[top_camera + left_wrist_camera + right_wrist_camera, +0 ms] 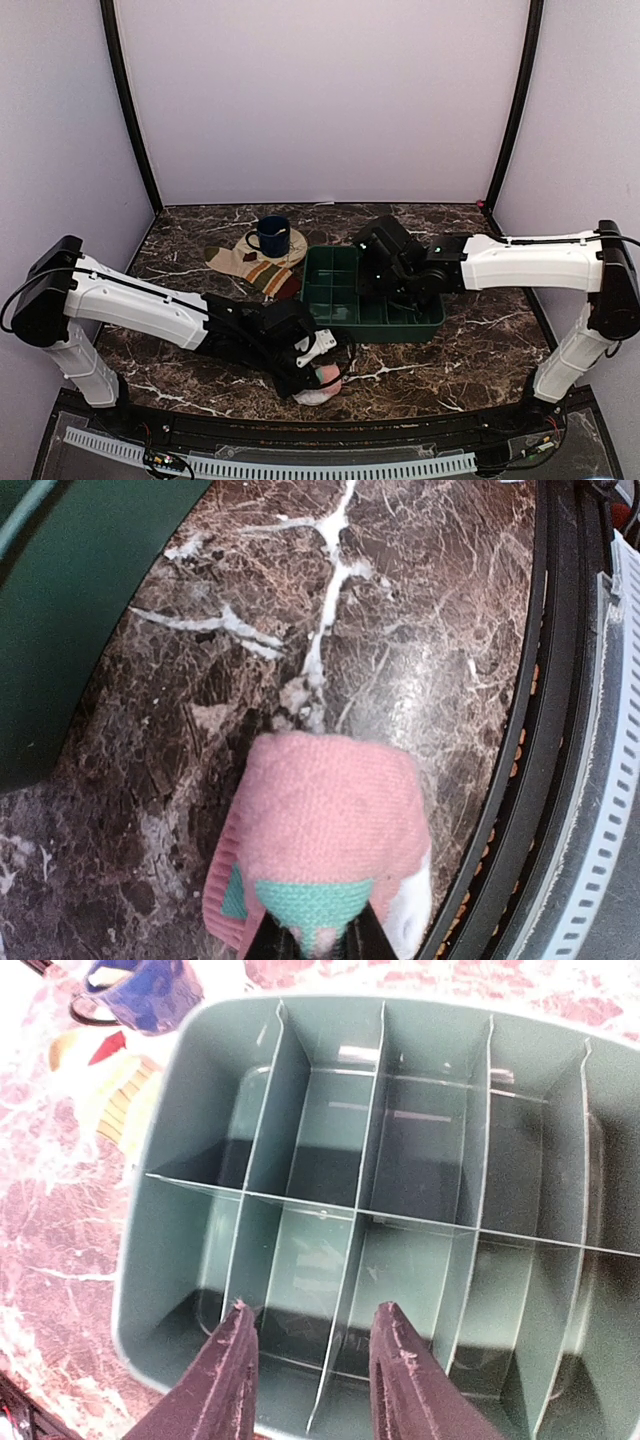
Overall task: Roll the socks
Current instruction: Place the sock in the storage box.
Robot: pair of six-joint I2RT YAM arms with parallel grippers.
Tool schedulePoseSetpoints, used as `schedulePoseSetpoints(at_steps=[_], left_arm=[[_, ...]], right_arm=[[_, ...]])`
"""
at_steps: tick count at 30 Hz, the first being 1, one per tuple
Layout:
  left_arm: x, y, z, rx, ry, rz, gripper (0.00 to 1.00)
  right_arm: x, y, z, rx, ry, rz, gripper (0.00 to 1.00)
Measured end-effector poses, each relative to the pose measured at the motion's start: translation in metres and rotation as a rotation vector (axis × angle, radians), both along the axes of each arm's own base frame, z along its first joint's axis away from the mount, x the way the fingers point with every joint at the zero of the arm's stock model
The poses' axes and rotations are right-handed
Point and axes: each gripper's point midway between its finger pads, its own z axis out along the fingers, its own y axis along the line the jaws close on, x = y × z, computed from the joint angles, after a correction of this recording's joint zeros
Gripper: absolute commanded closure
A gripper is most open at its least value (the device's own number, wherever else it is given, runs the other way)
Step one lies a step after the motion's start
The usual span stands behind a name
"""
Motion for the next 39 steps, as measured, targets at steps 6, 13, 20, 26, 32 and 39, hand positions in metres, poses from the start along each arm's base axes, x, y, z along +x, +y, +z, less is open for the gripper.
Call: schedulePoseSetpoints(at_steps=[6,13,20,26,32,39], left_arm=[[0.017,0.0,0.04,-0.063,-0.007,0.11,1.0],[0.06,0.001,0.094,-0.154,-0.086,0.293,1.0],[0.103,-0.001,0.141,-0.226,-0.176,0.424,1.0],[0.139,-0.001,0.156,-0.235,-0.251,0.531,1.0],[0.17,0.006,0.14,-0.155,-0.326,0.635,1.0],[0.2,-0.012,0.134,-0.108,-0.388,0.71,1.0]], right_arm=[[0.001,-0.002,0.029,0.057,-0.056,0.005,0.65],[0.002,-0.013,0.039,0.07,-0.097,-0.006,0.65],[0.009,-0.029,0.036,0.054,-0.116,-0.035,0.65],[0.016,-0.043,0.042,0.071,-0.153,-0.063,0.65],[0.025,-0.056,0.043,0.069,-0.177,-0.089,0.65],[0.027,-0.054,0.045,0.08,-0.185,-0.066,0.65]])
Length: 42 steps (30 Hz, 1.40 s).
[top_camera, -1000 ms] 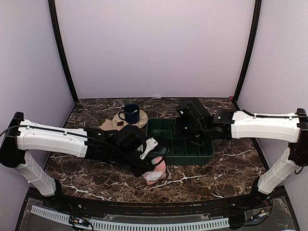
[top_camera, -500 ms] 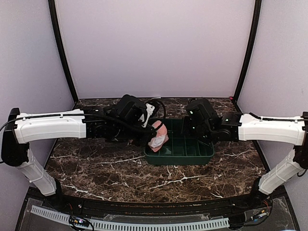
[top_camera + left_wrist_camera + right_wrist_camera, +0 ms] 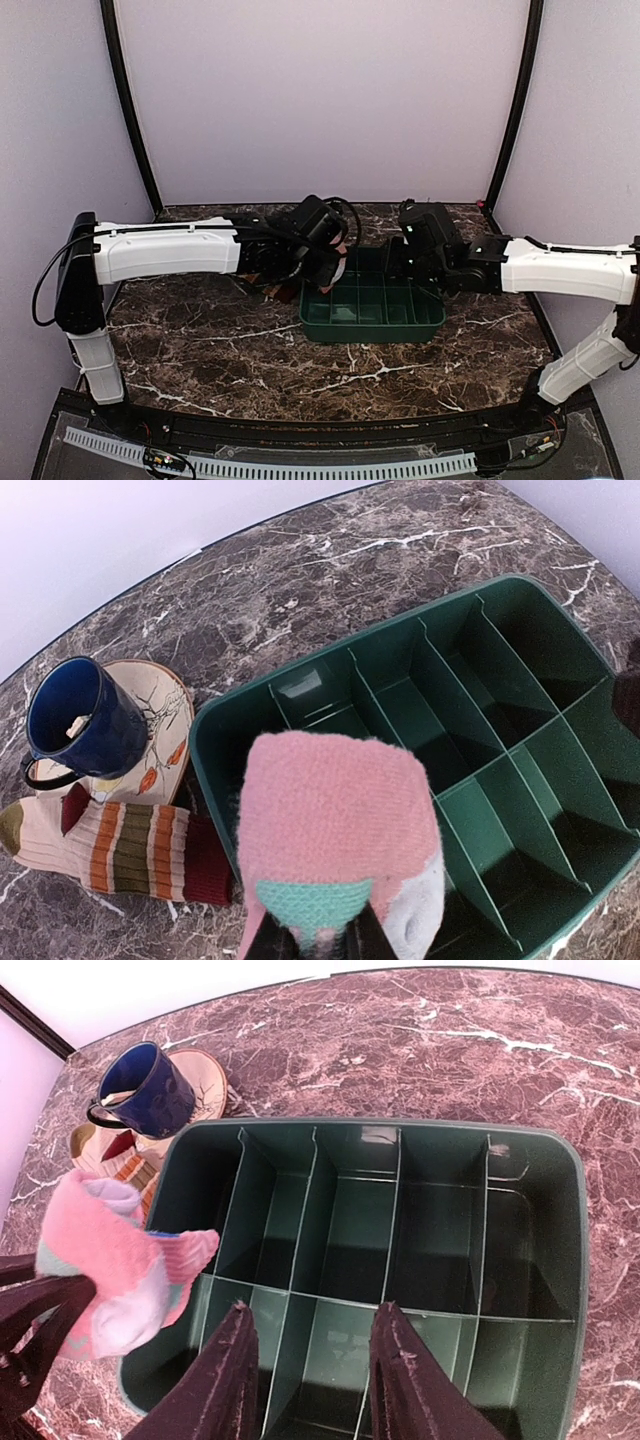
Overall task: Roll the socks
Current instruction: Place the sock in the storage box.
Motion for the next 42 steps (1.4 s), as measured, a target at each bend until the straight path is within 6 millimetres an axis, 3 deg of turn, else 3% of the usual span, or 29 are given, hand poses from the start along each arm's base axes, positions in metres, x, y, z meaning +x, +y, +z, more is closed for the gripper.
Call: schedulePoseSetpoints(at_steps=[10,20,31,42], left_arm=[[0.009,-0.001,-0.013,0.091,-0.011,0.083,1.0],[-0.002,-0.034,-0.012,0.14,-0.04,0.104,1.0],[-0.013,-0.022,-0.041,0.236,-0.037,0.205,1.0],[-0.011,-0.036,-0.058,0.227,-0.025,0.249,1.0]], right_arm=[[-0.005,-0.01,-0.013,-0.016,0.013,0.017,0.65],[-0.01,-0.013,-0.018,-0.011,0.017,0.031,0.65],[-0.021,-0.024,-0.019,0.001,0.01,0.053,0.65],[-0.029,-0.03,-0.026,0.004,0.02,0.069,0.65]])
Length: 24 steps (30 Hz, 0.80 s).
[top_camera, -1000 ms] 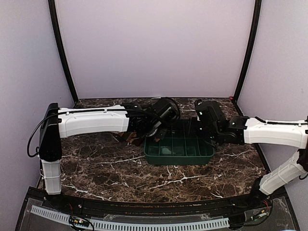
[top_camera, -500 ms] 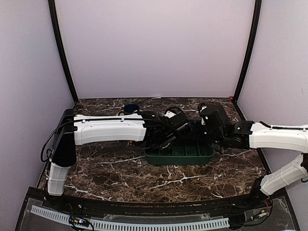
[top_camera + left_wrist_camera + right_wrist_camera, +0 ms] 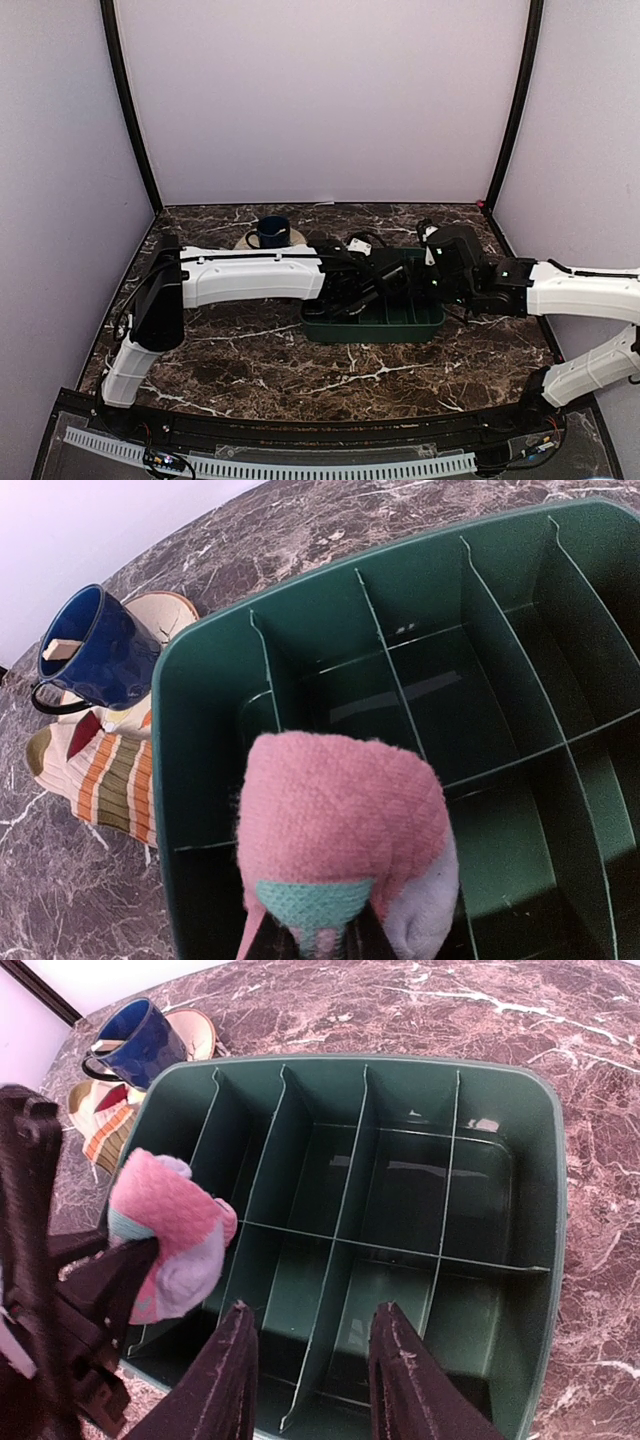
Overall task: Roll the socks
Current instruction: Place the sock in the storage box.
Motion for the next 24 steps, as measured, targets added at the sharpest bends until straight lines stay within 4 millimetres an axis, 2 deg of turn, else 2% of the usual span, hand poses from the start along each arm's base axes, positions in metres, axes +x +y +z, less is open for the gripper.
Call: schedulePoseSetpoints(at_steps=[8,24], left_arm=[[-0.011,-0.006,-0.012,-0.019,0.032,0.013,1.0],[-0.016,-0.013,-0.028,-0.074,0.094,0.033,1.0]], right_arm=[[-0.002,-0.002,0.006,0.02,-0.009,0.005,0.65],[-0.006,-0.007,0.01,0.03,-0.015,0.005,0.65]])
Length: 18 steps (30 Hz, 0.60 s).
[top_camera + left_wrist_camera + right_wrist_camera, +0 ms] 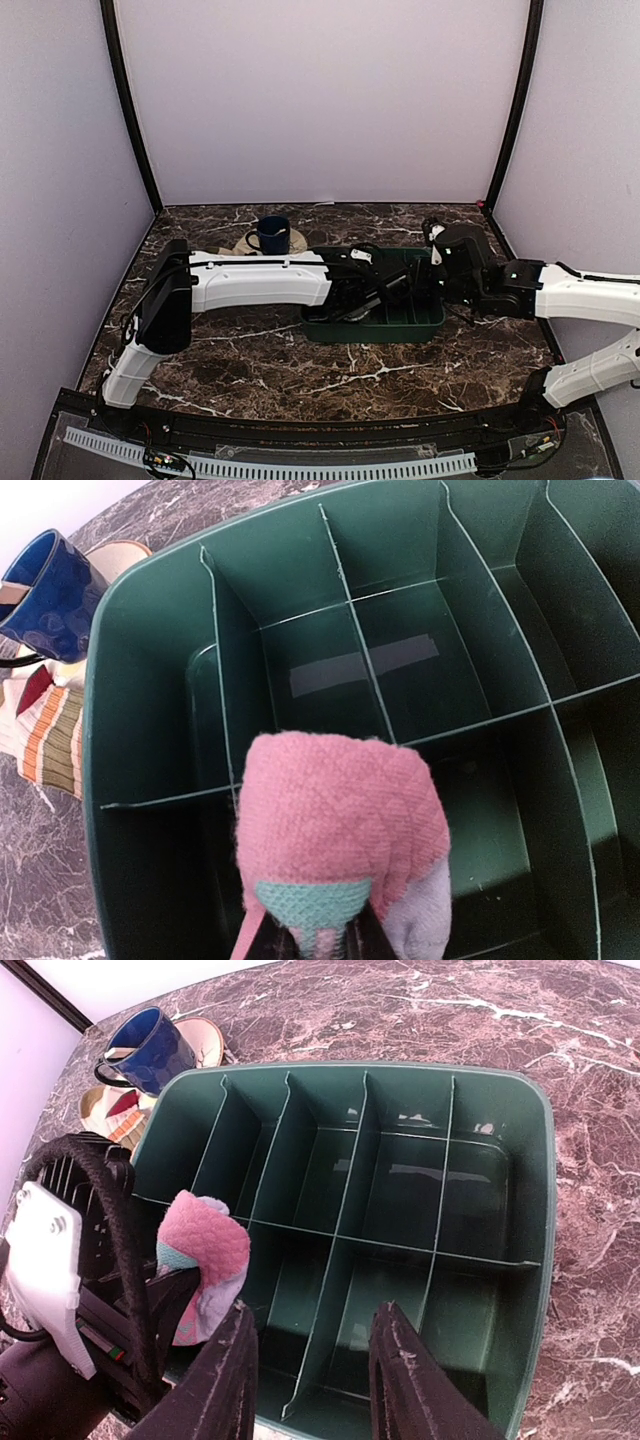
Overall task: Roll the socks
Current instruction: Place the sock in the storage box.
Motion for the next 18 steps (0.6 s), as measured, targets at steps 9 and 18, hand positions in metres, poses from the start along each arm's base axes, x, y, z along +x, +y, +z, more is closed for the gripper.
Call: schedulePoseSetpoints(at_steps=[9,18], left_arm=[[0.005,-0.003,-0.006,-0.059,0.048,0.019,1.0],[0.008,0.0,-0.014,-0.183,0.093,0.045,1.0]], right_arm=[[-0.001,-0.002,-0.002,-0.008,0.008,-0.002,0.65],[-0.002,-0.003,-0.004,-0.014,0.014,-0.003,0.65]])
